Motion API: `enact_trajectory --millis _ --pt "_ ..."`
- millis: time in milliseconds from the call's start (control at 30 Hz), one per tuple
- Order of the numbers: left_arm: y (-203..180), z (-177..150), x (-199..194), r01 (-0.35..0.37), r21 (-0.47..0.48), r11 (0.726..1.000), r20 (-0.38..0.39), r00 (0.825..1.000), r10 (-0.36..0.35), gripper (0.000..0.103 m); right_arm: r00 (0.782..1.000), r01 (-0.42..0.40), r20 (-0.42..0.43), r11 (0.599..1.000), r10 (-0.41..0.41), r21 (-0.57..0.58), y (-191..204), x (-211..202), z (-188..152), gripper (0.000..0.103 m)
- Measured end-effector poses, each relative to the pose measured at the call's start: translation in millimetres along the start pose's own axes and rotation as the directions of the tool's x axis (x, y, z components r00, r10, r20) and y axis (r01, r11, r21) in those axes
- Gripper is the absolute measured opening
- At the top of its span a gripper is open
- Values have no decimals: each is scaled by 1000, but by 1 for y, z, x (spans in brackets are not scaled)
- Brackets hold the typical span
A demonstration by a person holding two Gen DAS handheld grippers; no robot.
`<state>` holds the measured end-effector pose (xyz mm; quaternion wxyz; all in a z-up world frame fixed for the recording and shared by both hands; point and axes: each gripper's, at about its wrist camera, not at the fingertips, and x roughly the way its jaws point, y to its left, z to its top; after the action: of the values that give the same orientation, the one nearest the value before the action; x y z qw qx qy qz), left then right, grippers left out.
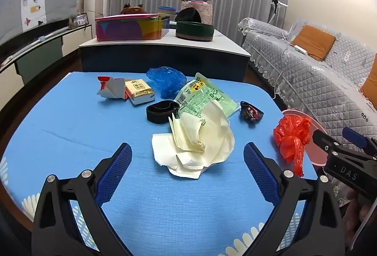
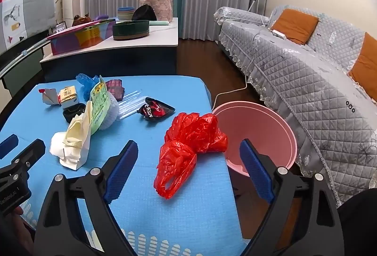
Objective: Collect trash
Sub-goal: 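Move the right gripper toward the red plastic bag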
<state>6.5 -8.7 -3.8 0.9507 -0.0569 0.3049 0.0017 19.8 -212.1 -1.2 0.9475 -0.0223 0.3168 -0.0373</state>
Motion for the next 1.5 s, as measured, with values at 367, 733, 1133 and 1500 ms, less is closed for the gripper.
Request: enact_trajectory --millis 367,733,1133,1500 --pt "-3 1 1 -1 9 1000 5 1000 1 92 1000 -3 14 1000 3 -15 7 -1 0 86" --pt "-4 1 0 1 13 1000 7 1000 -2 92 1000 -15 19 1000 15 -8 5 -1 0 86" --pt "-4 1 0 1 13 1000 7 1000 -1 92 999 -21 28 1000 21 2 4 -2 0 84" --pt "2 -2 7 -17 -20 1000 -16 1000 17 92 1000 -10 -19 1000 10 4 4 11 -3 79"
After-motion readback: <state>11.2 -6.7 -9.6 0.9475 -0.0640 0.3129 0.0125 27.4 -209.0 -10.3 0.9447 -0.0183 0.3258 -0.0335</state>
